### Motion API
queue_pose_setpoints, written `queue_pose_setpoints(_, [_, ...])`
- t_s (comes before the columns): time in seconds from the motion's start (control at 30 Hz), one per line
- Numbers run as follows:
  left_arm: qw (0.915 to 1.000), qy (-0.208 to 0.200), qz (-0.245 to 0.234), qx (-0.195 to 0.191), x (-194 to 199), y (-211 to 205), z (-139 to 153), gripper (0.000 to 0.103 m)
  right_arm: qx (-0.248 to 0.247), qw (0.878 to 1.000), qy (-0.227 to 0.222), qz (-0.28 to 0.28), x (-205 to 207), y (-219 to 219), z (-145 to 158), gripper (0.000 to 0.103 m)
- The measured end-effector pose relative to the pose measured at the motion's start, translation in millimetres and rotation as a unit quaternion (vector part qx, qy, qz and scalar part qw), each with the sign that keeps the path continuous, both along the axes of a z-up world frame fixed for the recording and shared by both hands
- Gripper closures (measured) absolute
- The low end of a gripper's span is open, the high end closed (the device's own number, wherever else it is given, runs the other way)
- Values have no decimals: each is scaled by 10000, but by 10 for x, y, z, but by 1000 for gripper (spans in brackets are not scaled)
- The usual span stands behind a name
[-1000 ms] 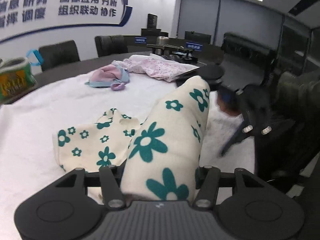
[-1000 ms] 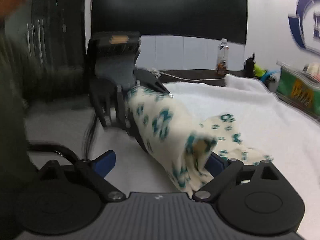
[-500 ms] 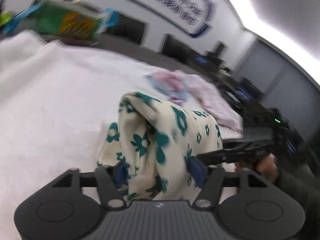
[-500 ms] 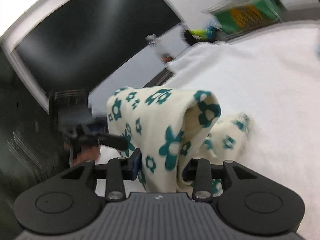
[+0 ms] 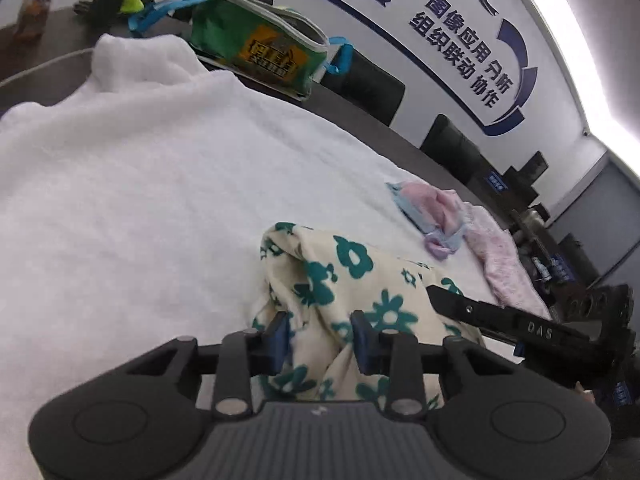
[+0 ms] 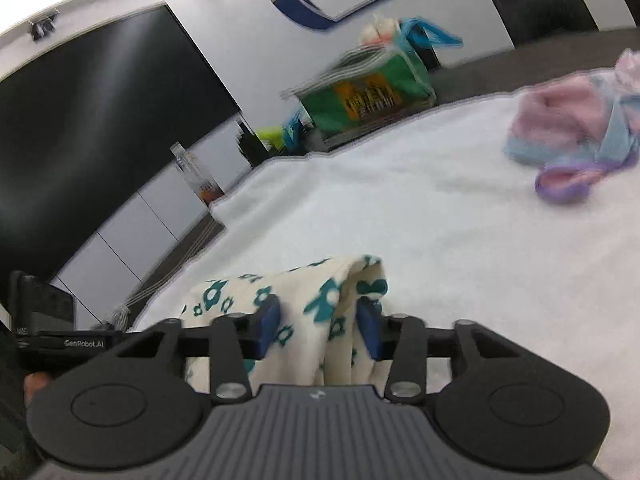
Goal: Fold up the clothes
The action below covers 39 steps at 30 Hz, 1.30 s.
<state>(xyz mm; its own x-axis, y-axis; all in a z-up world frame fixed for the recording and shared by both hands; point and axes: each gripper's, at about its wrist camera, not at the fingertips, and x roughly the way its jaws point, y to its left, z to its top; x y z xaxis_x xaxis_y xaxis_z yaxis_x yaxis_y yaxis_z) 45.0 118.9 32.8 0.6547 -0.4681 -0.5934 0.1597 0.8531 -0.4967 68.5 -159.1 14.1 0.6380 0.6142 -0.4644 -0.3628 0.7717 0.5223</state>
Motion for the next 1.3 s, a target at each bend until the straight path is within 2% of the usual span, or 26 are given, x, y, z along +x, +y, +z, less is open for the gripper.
queue_pose_setpoints(0.1, [9982,-276,106,531,5,-152,72,65,-179,9997,47,-165,25,63,-22,62])
queue_pose_setpoints(0.17, [9949,-459,177,884,8,-253,120,65,-604,9961,-525,-381,-146,76,165,62])
queue_pose_setpoints(0.23, [9900,-642,247,1235,11,-355,168,65,-1061,9861,-1158,-547,-328,125,361,62])
queue_pose_setpoints(0.3, [9834,-823,316,1584,14,-456,216,65,-1319,9797,-1465,-376,-399,267,477,76])
queue_pose_setpoints(0.33, [9795,-914,351,1758,15,-507,240,67,-1399,9777,-1545,-258,-407,351,508,94])
queue_pose_setpoints(0.37, [9753,-1004,386,1931,17,-557,263,76,-1492,9770,-1518,-155,-380,443,488,97])
queue_pose_setpoints(0.43, [9666,-1152,444,2247,20,-648,295,80,-1815,9745,-1321,-14,-279,624,367,98])
queue_pose_setpoints(0.57, [9737,-693,307,2150,28,-546,-56,80,-2258,9701,-893,63,-78,839,47,98])
queue_pose_setpoints(0.67, [9743,-680,351,2120,-1,-512,-33,79,-2158,9732,-791,-5,-23,782,-60,99])
queue_pose_setpoints(0.77, [9755,-844,533,1960,-61,-437,144,79,-2035,9757,-814,-74,-99,736,97,98])
queue_pose_setpoints(0.87, [9745,-1060,721,1842,-107,-375,284,74,-1782,9768,-1190,-61,-183,741,276,97])
queue_pose_setpoints(0.93, [9754,-1050,771,1780,-112,-345,317,74,-1805,9777,-1068,137,-145,840,238,97])
queue_pose_setpoints(1.0, [9761,-1041,822,1719,-116,-315,350,74,-2012,9749,-920,254,-83,961,70,96])
queue_pose_setpoints(1.03, [9764,-1038,842,1694,-121,-299,365,73,-2097,9724,-1004,200,-82,985,18,96])
queue_pose_setpoints(1.13, [9776,-1013,865,1629,-176,-214,369,60,-1803,9785,-996,60,-140,881,210,96])
queue_pose_setpoints(1.2, [9807,-969,860,1467,-182,-171,362,56,-1695,9759,-1368,-109,-288,755,410,91])
queue_pose_setpoints(1.23, [9817,-949,834,1426,-169,-183,358,55,-1710,9734,-1505,-262,-348,689,475,84])
queue_pose_setpoints(1.27, [9819,-920,811,1445,-150,-222,333,53,-1710,9718,-1577,-387,-388,619,521,79])
queue_pose_setpoints(1.3, [9821,-890,788,1464,-132,-262,308,53,-1671,9731,-1520,-453,-390,551,518,78])
